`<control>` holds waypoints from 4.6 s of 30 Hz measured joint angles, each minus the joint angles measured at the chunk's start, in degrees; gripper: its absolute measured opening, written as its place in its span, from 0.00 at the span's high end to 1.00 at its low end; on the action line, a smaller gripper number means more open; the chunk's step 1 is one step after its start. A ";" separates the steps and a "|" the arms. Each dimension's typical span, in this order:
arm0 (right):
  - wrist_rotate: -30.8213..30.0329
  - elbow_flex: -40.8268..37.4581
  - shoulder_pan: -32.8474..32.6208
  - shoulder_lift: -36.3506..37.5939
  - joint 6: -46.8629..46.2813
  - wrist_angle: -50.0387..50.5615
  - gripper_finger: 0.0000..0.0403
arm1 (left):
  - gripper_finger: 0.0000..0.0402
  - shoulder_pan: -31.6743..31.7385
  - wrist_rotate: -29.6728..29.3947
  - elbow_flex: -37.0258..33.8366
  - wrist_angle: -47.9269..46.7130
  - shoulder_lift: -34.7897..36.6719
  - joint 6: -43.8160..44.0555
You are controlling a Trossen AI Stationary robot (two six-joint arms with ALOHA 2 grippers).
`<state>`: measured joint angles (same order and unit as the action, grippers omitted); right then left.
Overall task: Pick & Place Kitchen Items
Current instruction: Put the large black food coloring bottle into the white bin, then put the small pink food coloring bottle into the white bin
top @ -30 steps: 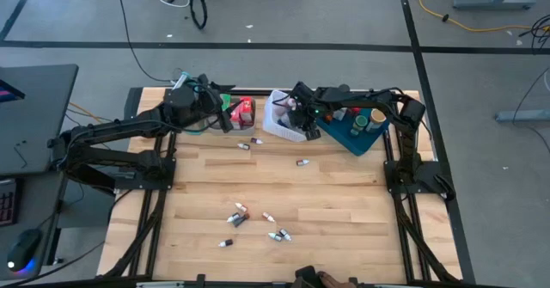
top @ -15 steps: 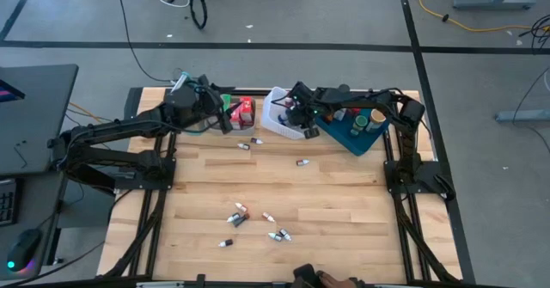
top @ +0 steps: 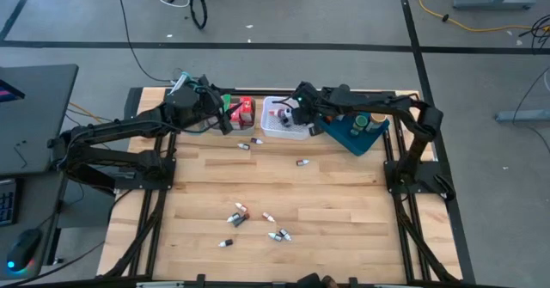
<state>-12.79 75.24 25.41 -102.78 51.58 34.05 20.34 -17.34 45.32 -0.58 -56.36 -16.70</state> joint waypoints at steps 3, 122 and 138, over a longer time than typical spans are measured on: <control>-7.60 0.00 -1.69 1.24 1.71 0.43 0.70 | 0.39 0.00 0.44 0.00 -0.02 0.00 1.54; 1.86 -40.57 -22.58 2.92 -38.58 -52.50 0.55 | 0.39 -0.15 17.01 -3.13 -1.18 0.02 9.02; -3.63 -38.18 -22.38 5.49 -28.42 -63.74 0.84 | 0.39 -0.15 16.72 -3.13 -1.49 0.02 7.29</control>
<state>-16.42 37.07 3.03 -97.29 23.16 -29.68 20.18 -0.62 42.19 -2.07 -56.34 -9.41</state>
